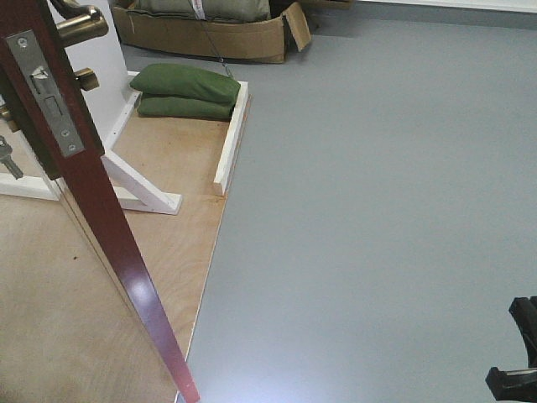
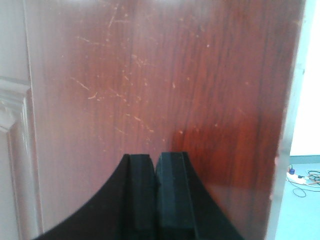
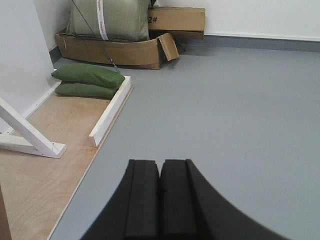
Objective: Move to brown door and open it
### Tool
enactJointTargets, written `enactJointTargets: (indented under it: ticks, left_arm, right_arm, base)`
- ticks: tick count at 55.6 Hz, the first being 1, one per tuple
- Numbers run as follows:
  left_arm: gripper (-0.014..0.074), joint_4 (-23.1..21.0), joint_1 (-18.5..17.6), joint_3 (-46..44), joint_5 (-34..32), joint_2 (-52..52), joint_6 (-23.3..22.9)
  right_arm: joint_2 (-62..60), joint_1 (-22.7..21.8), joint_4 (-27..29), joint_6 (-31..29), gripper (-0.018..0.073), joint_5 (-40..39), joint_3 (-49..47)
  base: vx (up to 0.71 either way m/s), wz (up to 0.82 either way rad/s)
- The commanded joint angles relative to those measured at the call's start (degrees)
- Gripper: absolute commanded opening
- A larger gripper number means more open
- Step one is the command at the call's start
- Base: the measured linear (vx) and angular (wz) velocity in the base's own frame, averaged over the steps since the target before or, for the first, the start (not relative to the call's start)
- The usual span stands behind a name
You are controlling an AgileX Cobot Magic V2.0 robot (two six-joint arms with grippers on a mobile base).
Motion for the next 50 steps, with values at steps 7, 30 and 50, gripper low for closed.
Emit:
enactJointTargets:
  ticks: [7, 30, 50]
  left_arm:
    - [-0.0006, 0.65, -0.22, -0.11, 0.1, 1.07, 0.09]
    - [-0.0006, 0.65, -0.22, -0.11, 0.1, 1.07, 0.09]
    - [-0.0006, 0.65, -0.22, -0.11, 0.1, 1.07, 0.09]
  right_arm:
    - [-0.32, 0.08, -0.19, -0.45, 0.0, -4.43, 0.19]
    - [-0.32, 0.08, -0.19, -0.45, 0.0, -4.43, 0.19]
    - [-0.32, 0.08, -0.19, -0.45, 0.0, -4.77, 0.19]
  base:
    - [0.0, 0.0]
    - [0.0, 0.0]
    - [0.0, 0.0]
